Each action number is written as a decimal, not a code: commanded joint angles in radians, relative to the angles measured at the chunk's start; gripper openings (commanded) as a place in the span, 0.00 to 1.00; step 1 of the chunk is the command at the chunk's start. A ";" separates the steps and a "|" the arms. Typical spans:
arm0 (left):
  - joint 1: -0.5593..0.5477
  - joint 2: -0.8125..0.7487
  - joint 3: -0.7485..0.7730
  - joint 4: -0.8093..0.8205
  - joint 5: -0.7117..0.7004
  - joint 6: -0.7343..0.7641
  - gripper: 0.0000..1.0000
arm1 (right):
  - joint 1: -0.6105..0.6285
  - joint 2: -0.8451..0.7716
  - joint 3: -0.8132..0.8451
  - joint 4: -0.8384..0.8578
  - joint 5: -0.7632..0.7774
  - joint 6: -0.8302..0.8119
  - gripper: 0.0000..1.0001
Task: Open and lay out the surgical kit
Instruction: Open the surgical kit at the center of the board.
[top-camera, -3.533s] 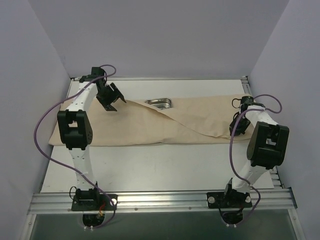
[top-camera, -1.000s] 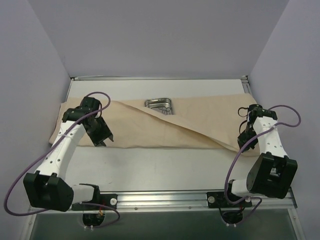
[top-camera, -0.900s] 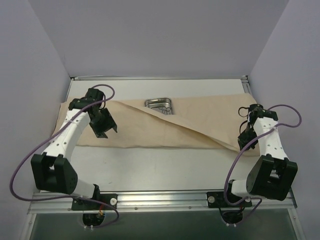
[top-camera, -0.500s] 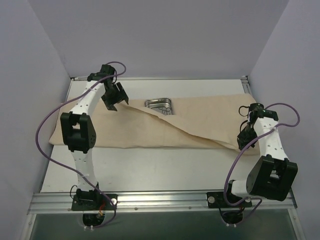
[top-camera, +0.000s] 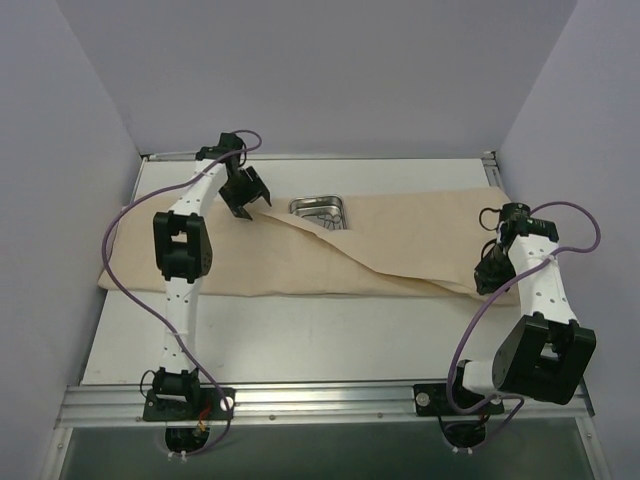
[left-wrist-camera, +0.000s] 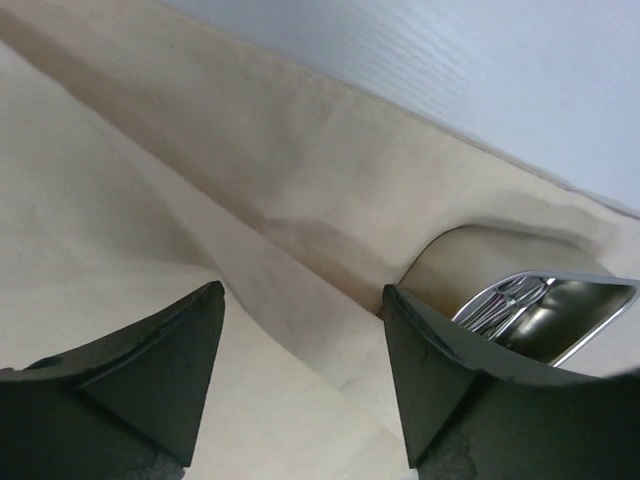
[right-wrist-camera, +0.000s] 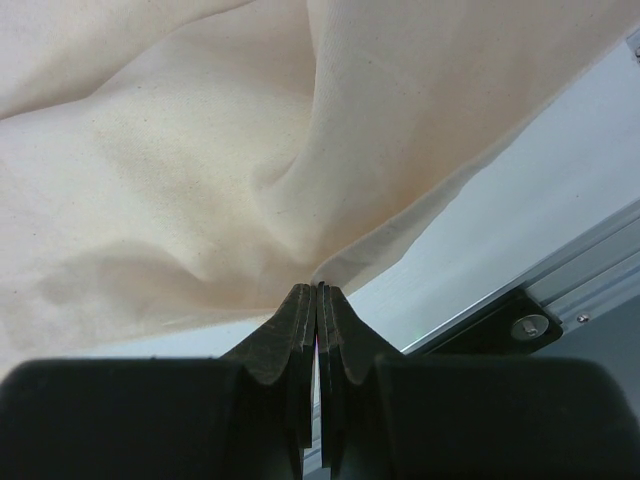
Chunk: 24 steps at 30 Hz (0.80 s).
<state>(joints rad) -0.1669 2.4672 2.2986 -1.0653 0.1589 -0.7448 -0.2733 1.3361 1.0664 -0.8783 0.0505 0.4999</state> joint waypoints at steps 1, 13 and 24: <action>0.015 0.056 0.136 -0.047 0.031 -0.034 0.71 | 0.000 -0.034 0.033 -0.031 0.006 -0.008 0.00; 0.052 0.069 0.125 -0.064 0.044 0.002 0.02 | -0.006 -0.009 0.087 -0.024 0.017 -0.011 0.00; -0.019 -0.644 -0.763 -0.038 -0.093 0.096 0.02 | -0.001 0.132 0.172 -0.076 0.109 0.042 0.00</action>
<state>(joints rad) -0.1665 2.0800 1.7283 -1.0775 0.1059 -0.6800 -0.2741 1.4399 1.2106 -0.8814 0.1093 0.5175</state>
